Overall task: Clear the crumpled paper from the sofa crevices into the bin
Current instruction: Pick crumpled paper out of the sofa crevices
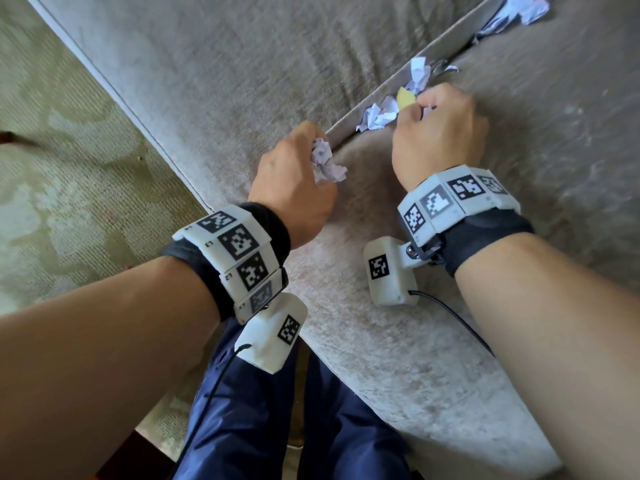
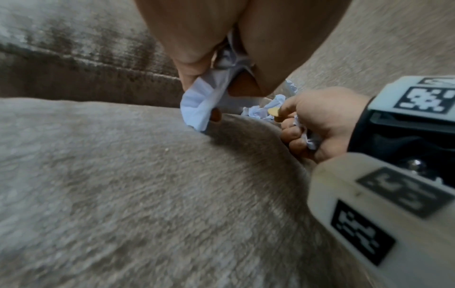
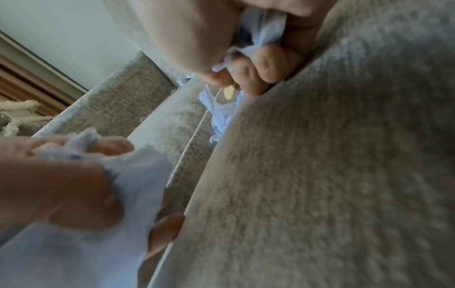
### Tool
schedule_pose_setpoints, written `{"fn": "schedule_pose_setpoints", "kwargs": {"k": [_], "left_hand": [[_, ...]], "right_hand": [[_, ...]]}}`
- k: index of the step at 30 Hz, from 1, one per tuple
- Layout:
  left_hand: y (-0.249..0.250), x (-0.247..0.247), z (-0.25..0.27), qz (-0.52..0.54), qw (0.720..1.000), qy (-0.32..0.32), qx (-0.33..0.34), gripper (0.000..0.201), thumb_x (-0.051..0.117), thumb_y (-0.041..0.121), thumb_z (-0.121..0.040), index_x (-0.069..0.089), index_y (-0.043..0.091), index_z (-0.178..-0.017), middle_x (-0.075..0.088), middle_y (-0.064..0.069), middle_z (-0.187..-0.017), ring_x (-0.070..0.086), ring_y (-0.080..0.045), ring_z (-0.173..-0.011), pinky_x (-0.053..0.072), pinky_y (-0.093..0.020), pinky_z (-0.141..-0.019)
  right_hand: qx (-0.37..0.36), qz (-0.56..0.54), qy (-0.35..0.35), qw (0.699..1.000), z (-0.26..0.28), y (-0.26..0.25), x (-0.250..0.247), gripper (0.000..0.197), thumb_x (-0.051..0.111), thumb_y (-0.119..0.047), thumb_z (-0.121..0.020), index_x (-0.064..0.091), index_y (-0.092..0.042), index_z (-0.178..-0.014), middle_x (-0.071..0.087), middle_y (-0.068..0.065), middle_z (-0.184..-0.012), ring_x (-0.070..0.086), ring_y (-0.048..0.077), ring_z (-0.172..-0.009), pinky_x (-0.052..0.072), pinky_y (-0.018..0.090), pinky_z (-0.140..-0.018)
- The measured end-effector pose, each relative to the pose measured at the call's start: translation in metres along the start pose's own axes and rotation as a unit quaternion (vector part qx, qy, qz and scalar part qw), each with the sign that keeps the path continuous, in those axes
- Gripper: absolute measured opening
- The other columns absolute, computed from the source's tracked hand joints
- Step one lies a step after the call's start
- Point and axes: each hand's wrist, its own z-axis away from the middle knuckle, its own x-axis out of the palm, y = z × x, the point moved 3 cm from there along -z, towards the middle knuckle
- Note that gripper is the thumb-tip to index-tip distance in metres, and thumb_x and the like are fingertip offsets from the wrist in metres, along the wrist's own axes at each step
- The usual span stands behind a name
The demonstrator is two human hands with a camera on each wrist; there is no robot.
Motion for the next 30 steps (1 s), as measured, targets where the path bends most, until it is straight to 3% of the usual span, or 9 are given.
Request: {"fn": "schedule_pose_setpoints", "kwargs": {"k": [4,7,10,13,17,21,23,25,30], "left_hand": [[0.013,-0.003,-0.008,0.003,1.000,0.030,-0.006,0.033,0.064,0.010,-0.084,0.037,0.022,-0.070,0.047,0.010,-0.064,0.045,-0.001,-0.059,0.033,-0.015,-0.050],[0.021,-0.001,-0.015,0.030,0.998,0.038,-0.027,0.009,0.058,0.007,-0.076,0.051,0.012,-0.079,0.066,-0.005,-0.073,0.069,-0.023,-0.073,0.056,-0.037,-0.058],[0.035,0.004,-0.018,-0.011,0.996,0.082,-0.026,0.010,0.049,0.008,-0.082,0.047,0.009,-0.072,0.056,-0.005,-0.062,0.056,-0.027,-0.062,0.040,-0.035,-0.052],[0.051,0.010,-0.017,-0.011,0.996,0.088,-0.023,0.020,0.049,0.022,-0.082,0.043,0.012,-0.066,0.040,0.003,-0.055,0.039,-0.020,-0.055,0.029,-0.030,-0.048],[0.065,0.025,-0.021,-0.055,0.997,0.057,-0.009,0.024,0.067,0.043,-0.082,0.068,0.025,-0.098,0.066,0.006,-0.085,0.065,-0.024,-0.085,0.053,-0.031,-0.071],[0.071,0.035,-0.031,-0.099,0.993,0.064,-0.017,0.032,0.070,0.040,-0.084,0.068,0.036,-0.115,0.072,0.002,-0.115,0.067,-0.025,-0.106,0.055,-0.036,-0.092],[0.072,0.036,-0.037,-0.122,0.989,0.081,-0.018,0.014,0.063,0.035,-0.090,0.072,0.031,-0.100,0.072,-0.004,-0.105,0.066,-0.030,-0.102,0.053,-0.035,-0.084],[0.075,0.035,-0.042,-0.138,0.987,0.081,-0.023,0.023,0.054,0.036,-0.095,0.066,0.020,-0.082,0.065,-0.009,-0.087,0.062,-0.035,-0.091,0.045,-0.034,-0.071],[0.076,0.031,-0.045,-0.135,0.987,0.085,-0.027,0.020,0.048,0.028,-0.097,0.056,0.013,-0.085,0.056,-0.007,-0.084,0.050,-0.031,-0.079,0.036,-0.031,-0.069]], "right_hand": [[0.036,-0.091,0.018,0.995,0.001,0.013,-0.005,0.030,0.043,-0.023,-0.089,0.067,-0.004,-0.085,0.070,0.018,-0.091,0.057,0.039,-0.088,0.042,0.033,-0.075],[0.056,-0.133,0.029,0.989,0.001,0.026,-0.009,0.030,0.046,-0.026,-0.080,0.058,0.000,-0.071,0.063,0.018,-0.068,0.055,0.042,-0.070,0.053,0.050,-0.067],[0.034,-0.150,0.023,0.988,0.001,0.038,-0.014,0.032,0.044,-0.030,-0.075,0.056,-0.001,-0.068,0.060,0.018,-0.061,0.055,0.045,-0.060,0.051,0.053,-0.056],[0.048,-0.185,0.005,0.982,0.001,0.049,-0.023,0.028,0.047,-0.028,-0.076,0.061,-0.005,-0.077,0.064,0.013,-0.063,0.061,0.037,-0.058,0.053,0.048,-0.055],[0.047,-0.219,0.010,0.975,0.000,0.066,-0.031,0.020,0.049,-0.020,-0.086,0.061,-0.005,-0.086,0.068,0.008,-0.064,0.058,0.014,-0.043,0.049,0.031,-0.050],[0.018,-0.211,-0.006,0.977,-0.002,0.077,-0.036,0.019,0.049,-0.021,-0.094,0.060,-0.006,-0.089,0.072,0.002,-0.071,0.058,0.009,-0.046,0.046,0.026,-0.054],[-0.003,-0.203,-0.019,0.979,-0.002,0.080,-0.037,0.017,0.048,-0.019,-0.095,0.059,-0.006,-0.093,0.073,0.001,-0.076,0.060,0.010,-0.055,0.050,0.028,-0.062],[-0.023,-0.205,-0.022,0.978,-0.001,0.083,-0.038,0.009,0.047,-0.015,-0.093,0.055,-0.011,-0.092,0.073,-0.001,-0.079,0.061,0.014,-0.061,0.053,0.033,-0.067],[-0.035,-0.178,-0.024,0.983,-0.006,0.086,-0.039,0.015,0.044,-0.009,-0.094,0.059,-0.013,-0.095,0.065,-0.004,-0.073,0.060,0.018,-0.065,0.052,0.034,-0.070]]}}
